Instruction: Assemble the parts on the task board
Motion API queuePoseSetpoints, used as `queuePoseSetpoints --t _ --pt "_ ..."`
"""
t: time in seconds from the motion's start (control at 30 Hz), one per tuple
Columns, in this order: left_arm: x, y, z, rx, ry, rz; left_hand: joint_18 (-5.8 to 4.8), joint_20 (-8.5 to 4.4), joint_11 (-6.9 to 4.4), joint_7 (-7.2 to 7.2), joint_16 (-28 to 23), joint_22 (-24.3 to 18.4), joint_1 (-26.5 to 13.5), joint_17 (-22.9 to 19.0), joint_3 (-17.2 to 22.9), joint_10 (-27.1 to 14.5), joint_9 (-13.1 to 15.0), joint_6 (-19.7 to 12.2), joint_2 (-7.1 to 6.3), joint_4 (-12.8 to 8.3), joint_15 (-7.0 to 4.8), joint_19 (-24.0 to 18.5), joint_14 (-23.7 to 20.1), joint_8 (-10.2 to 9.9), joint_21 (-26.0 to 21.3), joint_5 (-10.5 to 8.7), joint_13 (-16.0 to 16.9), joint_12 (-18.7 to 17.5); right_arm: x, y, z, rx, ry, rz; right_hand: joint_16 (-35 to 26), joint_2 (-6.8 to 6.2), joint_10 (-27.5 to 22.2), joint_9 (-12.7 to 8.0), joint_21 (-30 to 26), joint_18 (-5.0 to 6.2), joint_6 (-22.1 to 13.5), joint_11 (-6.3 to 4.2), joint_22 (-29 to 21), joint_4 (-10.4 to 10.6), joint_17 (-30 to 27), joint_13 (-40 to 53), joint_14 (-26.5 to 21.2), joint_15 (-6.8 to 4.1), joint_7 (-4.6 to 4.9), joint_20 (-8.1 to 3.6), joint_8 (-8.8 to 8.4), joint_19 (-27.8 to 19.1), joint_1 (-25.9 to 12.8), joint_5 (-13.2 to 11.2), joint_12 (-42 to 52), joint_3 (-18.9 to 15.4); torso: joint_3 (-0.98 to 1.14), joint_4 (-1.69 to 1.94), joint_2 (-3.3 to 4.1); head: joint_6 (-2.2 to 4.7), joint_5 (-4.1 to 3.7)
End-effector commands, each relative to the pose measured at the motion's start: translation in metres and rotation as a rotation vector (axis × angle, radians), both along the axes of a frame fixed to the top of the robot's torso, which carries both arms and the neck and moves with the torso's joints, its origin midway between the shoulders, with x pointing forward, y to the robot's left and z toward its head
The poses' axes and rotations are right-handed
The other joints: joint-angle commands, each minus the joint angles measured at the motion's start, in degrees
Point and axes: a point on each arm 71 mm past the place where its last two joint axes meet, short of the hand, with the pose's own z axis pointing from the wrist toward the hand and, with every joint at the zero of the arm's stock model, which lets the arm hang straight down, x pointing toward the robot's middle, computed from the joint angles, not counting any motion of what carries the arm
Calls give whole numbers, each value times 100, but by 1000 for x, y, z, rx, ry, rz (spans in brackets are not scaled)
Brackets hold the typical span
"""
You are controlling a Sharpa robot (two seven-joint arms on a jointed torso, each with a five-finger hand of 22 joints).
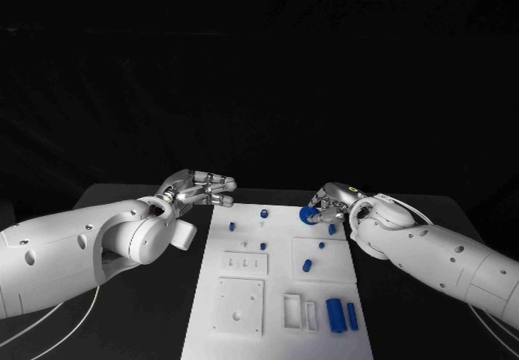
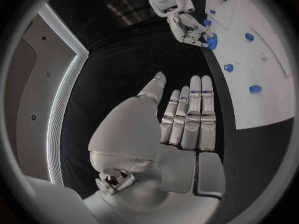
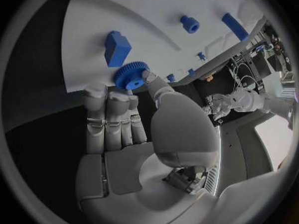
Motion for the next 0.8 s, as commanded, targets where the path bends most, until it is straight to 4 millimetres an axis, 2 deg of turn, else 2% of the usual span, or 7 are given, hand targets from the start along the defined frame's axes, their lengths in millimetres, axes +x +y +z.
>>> queuePoseSetpoints --t 0.03,0.3,0.53,0.67,0.8 --pt "0 -2 1 -2 -4 -19 -43 6 8 15 -11 -6 -27 0 -5 -47 2 -37 -6 -13 23 -49 29 8 33 -24 9 8 -1 0 -4 -23 35 13 24 -17 -7 11 2 -54 53 -28 269 -113 14 4 6 -47 -8 -9 5 283 -72 47 11 182 4 -3 -1 -17 -5" --pt "0 -2 1 -1 -1 -18 -44 8 12 17 -10 -23 -24 0 -9 -59 2 -45 -11 -14 24 -55 24 8 42 -25 9 8 -2 -1 -6 -59 24 18 23 -83 -24 10 -2 -51 -74 -6 346 -396 62 -14 9 -28 32 3 6 288 -59 80 -28 239 7 -2 -4 -31 -10" --pt "0 -1 1 0 2 -18 -44 8 12 17 -10 -23 -24 0 -9 -59 2 -45 -11 -14 24 -55 24 8 42 -25 9 8 -4 1 -7 -83 11 26 15 -91 -44 12 -10 -36 -150 3 387 -525 86 -41 7 -18 55 18 7 290 -26 356 -60 253 6 2 -1 -33 -12" --pt "0 -1 0 1 3 -18 -44 8 12 17 -10 -23 -24 0 -9 -59 2 -45 -11 -14 24 -55 24 8 42 -25 9 8 -5 3 -6 -96 -18 28 22 -78 -16 13 4 -36 -43 -14 423 -602 116 -12 9 -31 37 10 5 297 -77 617 -25 430 5 2 -2 -28 -10" --pt "-1 -1 0 2 5 -17 -44 8 12 17 -10 -23 -24 0 -9 -59 2 -45 -11 -14 24 -55 24 8 42 -25 9 8 -8 9 -1 -123 -80 26 15 -102 15 20 66 -53 146 -56 466 -668 132 4 9 -65 -14 -22 6 306 -182 691 -5 753 5 3 -5 -24 -5"
